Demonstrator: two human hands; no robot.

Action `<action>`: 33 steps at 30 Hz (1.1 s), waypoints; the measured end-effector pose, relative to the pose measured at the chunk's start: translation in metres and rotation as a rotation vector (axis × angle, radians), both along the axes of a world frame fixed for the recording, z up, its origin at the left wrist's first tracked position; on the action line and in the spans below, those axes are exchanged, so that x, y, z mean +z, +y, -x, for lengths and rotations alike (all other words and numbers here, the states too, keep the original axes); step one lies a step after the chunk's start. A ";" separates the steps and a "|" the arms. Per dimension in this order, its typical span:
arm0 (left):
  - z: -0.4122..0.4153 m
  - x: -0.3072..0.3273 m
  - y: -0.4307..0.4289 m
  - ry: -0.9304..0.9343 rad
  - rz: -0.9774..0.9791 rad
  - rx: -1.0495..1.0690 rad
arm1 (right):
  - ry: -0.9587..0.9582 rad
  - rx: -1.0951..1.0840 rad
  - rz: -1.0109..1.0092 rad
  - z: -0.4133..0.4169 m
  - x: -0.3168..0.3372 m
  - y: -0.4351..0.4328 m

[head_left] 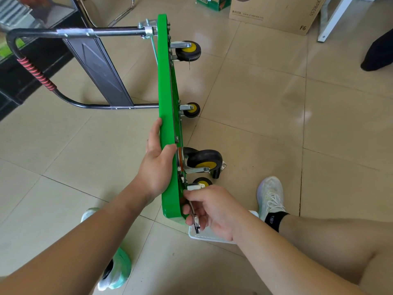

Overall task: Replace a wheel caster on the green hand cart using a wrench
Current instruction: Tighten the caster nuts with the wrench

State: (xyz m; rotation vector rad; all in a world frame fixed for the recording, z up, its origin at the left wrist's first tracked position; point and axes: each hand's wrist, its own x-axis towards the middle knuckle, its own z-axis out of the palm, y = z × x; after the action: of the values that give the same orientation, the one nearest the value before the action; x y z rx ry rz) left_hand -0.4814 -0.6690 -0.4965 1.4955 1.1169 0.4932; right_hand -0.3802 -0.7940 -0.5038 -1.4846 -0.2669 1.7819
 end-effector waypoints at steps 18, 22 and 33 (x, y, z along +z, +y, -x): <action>0.000 0.002 -0.001 0.002 -0.010 -0.019 | -0.262 0.127 0.028 0.007 -0.010 -0.021; 0.000 0.002 -0.001 0.009 -0.008 -0.017 | -0.248 0.104 0.035 0.005 -0.004 -0.012; 0.000 0.002 -0.001 0.013 0.002 -0.006 | -0.191 0.069 0.044 0.007 -0.014 -0.004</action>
State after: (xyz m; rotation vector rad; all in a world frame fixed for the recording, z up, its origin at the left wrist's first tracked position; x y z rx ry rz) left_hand -0.4812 -0.6701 -0.4941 1.5023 1.1225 0.4784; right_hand -0.3870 -0.7982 -0.5182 -1.6984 -0.3808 1.7104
